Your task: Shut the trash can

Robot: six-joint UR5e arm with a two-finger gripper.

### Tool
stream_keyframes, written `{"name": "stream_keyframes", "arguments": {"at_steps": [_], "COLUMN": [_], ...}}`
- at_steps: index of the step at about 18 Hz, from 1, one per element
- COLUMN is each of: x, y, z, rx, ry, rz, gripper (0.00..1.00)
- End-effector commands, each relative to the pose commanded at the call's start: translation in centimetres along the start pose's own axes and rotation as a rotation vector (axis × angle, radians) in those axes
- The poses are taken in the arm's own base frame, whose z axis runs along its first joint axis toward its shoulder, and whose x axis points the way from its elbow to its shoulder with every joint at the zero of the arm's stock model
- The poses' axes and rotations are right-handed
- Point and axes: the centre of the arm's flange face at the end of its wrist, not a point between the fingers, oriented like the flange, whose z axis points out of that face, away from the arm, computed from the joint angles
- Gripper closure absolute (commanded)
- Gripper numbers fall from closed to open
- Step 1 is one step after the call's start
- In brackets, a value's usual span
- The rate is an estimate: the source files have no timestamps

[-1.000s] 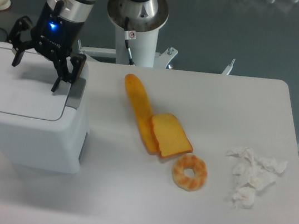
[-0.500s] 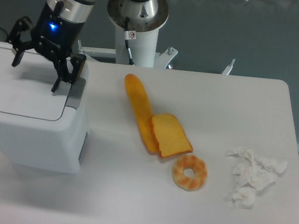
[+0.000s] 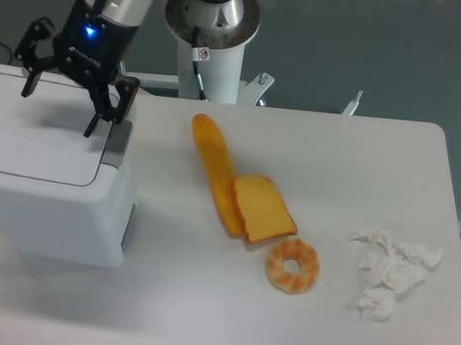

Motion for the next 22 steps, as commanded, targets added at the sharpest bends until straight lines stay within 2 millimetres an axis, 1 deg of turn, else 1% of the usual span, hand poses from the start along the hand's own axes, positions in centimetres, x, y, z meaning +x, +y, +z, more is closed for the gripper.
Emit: {"name": "stream_keyframes", "arguments": {"at_steps": [2, 4, 6, 7, 9, 11, 13, 15, 16, 17, 19, 22], "x": [-1.6, -2.4, -4.4, -5.0, -6.2, -7.9, -9.4, -10.8, -11.4, -12.5, -13.6, -14.3], "y": [0.0, 0.0, 0.2, 0.3, 0.3, 0.8, 1.6, 2.6, 3.0, 3.5, 3.7, 4.1], "z": [-1.0, -1.9, -2.7, -3.0, -3.7, -4.6, -5.5, -5.4, -5.7, -6.3, -7.4, -8.4], "rx": [0.015, 0.028, 0.033, 0.036, 0.039, 0.022, -0.046, -0.154, -0.200, -0.235, -0.278, -0.335], "ry": [-0.022, -0.040, -0.066, -0.077, -0.100, -0.151, -0.255, -0.336, -0.371, -0.405, -0.456, -0.513], "rz": [0.014, 0.068, 0.062, 0.068, 0.116, 0.173, 0.227, 0.288, 0.323, 0.348, 0.402, 0.425], "gripper": [0.00, 0.00, 0.00, 0.00, 0.00, 0.00, 0.00, 0.00, 0.00, 0.00, 0.00, 0.00]}}
